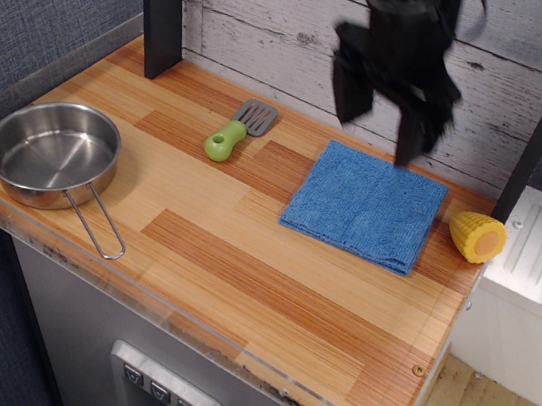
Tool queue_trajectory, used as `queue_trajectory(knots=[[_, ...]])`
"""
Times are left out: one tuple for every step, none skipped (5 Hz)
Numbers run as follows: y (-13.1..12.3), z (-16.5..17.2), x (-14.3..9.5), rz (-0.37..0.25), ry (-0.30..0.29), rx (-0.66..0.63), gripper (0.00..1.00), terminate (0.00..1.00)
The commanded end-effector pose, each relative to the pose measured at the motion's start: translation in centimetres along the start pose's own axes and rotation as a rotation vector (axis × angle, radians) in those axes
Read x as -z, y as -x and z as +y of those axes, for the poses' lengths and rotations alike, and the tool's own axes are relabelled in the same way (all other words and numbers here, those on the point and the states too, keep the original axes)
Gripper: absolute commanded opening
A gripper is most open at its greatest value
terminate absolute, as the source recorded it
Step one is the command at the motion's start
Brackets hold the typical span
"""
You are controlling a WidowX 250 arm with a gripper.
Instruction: Move the yellow cup next to the blue cloth
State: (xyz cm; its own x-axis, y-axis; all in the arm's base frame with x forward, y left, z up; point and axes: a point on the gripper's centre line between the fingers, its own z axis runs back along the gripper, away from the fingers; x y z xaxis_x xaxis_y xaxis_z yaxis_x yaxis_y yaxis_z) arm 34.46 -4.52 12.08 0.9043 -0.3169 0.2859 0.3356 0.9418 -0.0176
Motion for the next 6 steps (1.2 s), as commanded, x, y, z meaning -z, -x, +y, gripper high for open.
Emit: queue_trajectory(knots=[[4.3,3.1,-4.0,-0.039,-0.038,-0.152,1.00,0.00],[5.3,3.8,-3.5,-0.001,-0.044,-0.173,1.00,0.00],[5.9,4.6,-3.0,0.034,-0.042,-0.175,1.00,0.00],[6.3,5.0,-2.4,0.074,-0.033,-0.172,1.00,0.00],[6.6,5.0,-2.0,0.092,-0.036,-0.176,1.00,0.00],[6.6,5.0,-2.0,0.092,-0.036,-0.176,1.00,0.00]])
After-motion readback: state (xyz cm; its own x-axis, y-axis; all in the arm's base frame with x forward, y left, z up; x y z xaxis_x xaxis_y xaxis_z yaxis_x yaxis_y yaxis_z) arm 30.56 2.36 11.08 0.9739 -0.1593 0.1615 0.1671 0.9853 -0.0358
